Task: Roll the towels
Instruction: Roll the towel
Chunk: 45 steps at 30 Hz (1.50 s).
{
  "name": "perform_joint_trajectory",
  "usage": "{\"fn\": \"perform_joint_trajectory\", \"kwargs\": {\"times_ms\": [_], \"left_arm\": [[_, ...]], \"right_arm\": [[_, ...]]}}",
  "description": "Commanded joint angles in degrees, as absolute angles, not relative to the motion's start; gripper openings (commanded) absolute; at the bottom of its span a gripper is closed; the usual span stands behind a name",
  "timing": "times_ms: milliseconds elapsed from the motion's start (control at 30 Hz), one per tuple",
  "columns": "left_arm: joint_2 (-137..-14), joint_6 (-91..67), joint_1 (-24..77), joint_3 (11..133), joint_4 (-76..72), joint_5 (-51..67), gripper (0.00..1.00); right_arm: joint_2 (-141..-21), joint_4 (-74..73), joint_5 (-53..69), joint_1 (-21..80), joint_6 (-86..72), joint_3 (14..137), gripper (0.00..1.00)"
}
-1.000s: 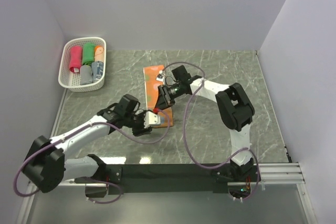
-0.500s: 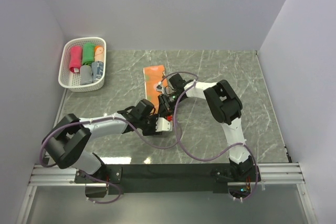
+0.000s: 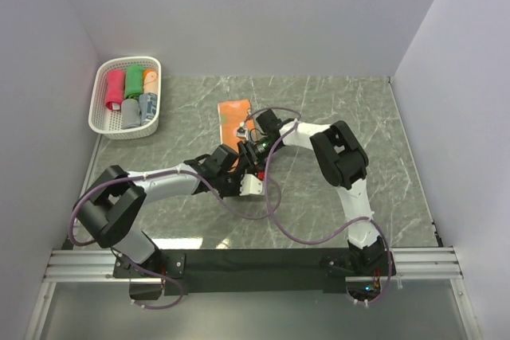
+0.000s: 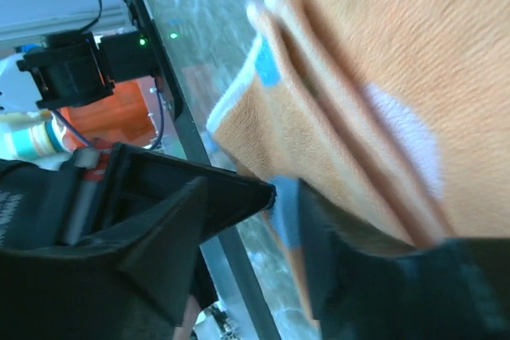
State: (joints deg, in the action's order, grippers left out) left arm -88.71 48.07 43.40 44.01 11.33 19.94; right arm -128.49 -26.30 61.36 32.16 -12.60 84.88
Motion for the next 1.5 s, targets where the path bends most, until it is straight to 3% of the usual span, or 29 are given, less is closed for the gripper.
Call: {"fn": "perform_joint_trajectory", "kwargs": {"times_ms": [0,133,333,600,833,1033,1200,1467], "left_arm": [[-87.8,45.36,43.51,46.05,25.12,29.35,0.08],[-88.15,43.69,42.54,47.63,30.23,33.04,0.01],[-94.82,41.22,37.45,55.97,40.94,41.91,0.01],[-111.33,43.5,28.31,71.97,56.06,54.04,0.01],[-124.79,46.06,25.93,81.2,66.53,56.6,0.01],[-129.63,42.54,23.91,83.49,65.83,55.37,0.01],[-133.59,42.72,22.76,86.74,68.29,55.55,0.01],[-135.09,41.93,22.41,87.1,67.94,54.67,0.03]], "right_arm": [[-124.98,-31.18,57.22,27.96,-8.1,89.81,0.6],[-122.0,-37.17,56.16,22.95,-3.08,93.95,0.67],[-111.9,-38.75,52.3,16.79,2.98,90.27,0.69],[-95.56,-32.71,50.89,15.47,6.51,74.46,0.69],[-81.4,-22.06,47.47,16.17,5.71,59.86,0.68],[-77.96,-21.98,43.78,24.07,9.4,56.0,0.65],[-78.48,-16.36,33.68,38.45,13.62,54.32,0.66],[-92.71,-9.59,22.77,50.18,17.93,59.59,0.67]]}}
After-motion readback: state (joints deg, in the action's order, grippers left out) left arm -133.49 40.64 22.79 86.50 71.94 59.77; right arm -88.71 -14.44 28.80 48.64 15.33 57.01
